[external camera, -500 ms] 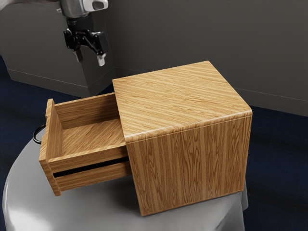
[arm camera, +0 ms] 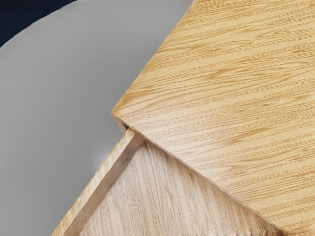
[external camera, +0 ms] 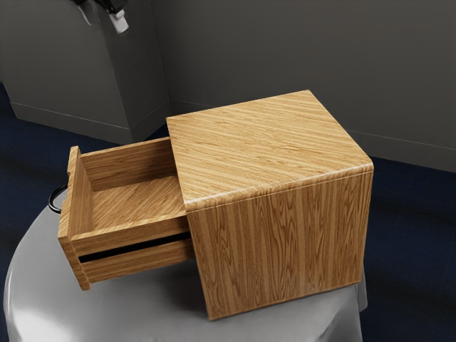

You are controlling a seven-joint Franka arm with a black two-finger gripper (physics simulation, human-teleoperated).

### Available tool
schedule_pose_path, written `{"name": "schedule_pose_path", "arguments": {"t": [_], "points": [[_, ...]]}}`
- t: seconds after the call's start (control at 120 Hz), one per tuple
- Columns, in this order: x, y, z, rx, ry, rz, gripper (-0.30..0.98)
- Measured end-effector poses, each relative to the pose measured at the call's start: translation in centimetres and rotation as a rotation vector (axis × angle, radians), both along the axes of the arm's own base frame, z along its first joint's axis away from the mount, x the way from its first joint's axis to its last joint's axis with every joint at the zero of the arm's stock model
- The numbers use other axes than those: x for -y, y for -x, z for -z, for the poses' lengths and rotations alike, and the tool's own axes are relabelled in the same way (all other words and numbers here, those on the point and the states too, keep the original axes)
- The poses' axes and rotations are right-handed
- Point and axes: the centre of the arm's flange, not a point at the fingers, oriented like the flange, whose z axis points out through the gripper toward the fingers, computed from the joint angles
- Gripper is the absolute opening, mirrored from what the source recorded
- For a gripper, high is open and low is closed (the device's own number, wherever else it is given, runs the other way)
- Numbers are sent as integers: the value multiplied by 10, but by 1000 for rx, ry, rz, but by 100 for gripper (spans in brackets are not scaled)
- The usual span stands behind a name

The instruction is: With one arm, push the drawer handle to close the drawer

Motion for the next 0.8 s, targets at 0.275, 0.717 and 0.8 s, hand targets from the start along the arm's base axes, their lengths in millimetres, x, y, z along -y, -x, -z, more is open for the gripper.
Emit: {"name": "schedule_pose_path", "arguments": {"t": [0.275,0.717,0.8], "points": [[122,32,40,-148,-174,520,68],[-83,41,183,-211,-243,471,69],[-106,44,204,-199,-224,500,69]]}}
